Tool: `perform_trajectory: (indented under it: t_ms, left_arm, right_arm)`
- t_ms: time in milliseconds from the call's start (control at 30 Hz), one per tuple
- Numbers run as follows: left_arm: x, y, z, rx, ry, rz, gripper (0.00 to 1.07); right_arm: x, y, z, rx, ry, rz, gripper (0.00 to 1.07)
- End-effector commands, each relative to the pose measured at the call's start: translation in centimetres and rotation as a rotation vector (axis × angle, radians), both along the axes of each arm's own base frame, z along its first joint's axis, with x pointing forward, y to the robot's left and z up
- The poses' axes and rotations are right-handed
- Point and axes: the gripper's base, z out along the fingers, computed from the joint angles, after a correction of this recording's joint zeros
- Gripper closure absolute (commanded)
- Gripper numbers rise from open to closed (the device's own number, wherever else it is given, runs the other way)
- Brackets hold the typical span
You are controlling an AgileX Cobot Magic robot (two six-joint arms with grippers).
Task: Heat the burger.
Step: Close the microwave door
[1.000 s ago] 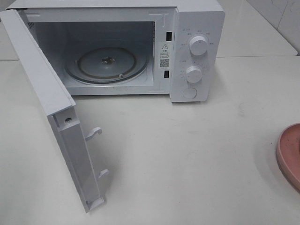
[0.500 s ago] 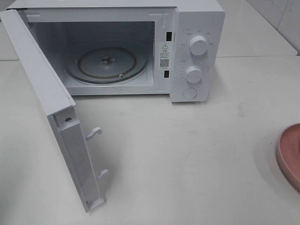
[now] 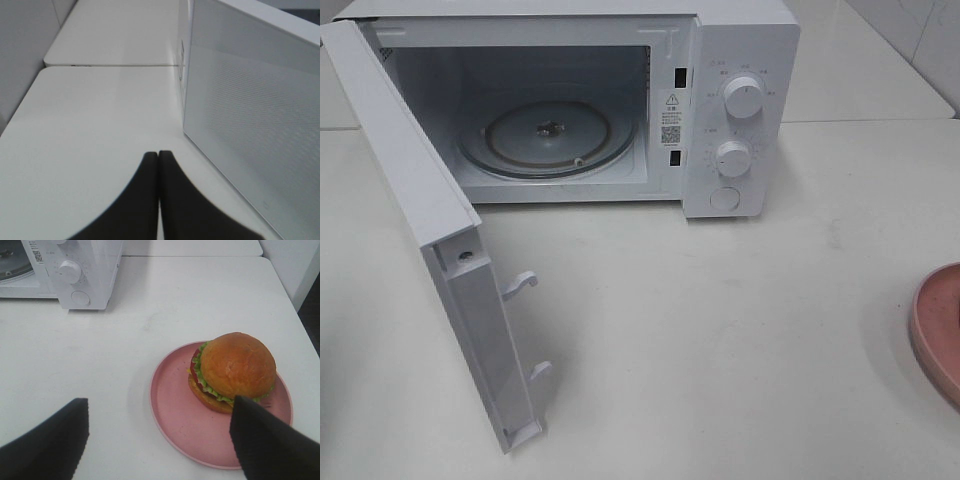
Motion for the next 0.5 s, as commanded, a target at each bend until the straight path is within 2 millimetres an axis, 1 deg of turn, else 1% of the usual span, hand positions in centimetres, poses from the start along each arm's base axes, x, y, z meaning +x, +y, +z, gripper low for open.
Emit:
perform_trajectory:
  t_ms: [33, 200, 300, 367, 500]
  left_arm:
    - [0.3, 0.4, 0.0, 0.005, -0.078, 0.048, 1.07]
    - [1.1, 1.0, 0.3, 0.025, -0.141, 0.098, 1.07]
    - [1.3, 1.1, 0.3, 0.033, -0.147, 0.105, 1.07]
    - [2.3, 1.4, 0.0, 0.034, -0.149, 0.133, 1.07]
    - [3.0, 1.5, -0.4, 0.028, -0.138, 0.146, 1.07]
  right_arm:
    - [-0.3, 0.0, 0.0, -0.002, -0.041, -0.002, 0.32]
    - [-0.3, 0.0, 0.0, -0.002, -0.041, -0.002, 0.32]
    - [-0.3, 0.0, 0.0, -0.002, -0.041, -0.002, 0.32]
    - [-0.3, 0.0, 0.0, -0.002, -0.041, -0.002, 0.32]
    - [-0.3, 0.0, 0.0, -0.002, -0.041, -0.002, 0.32]
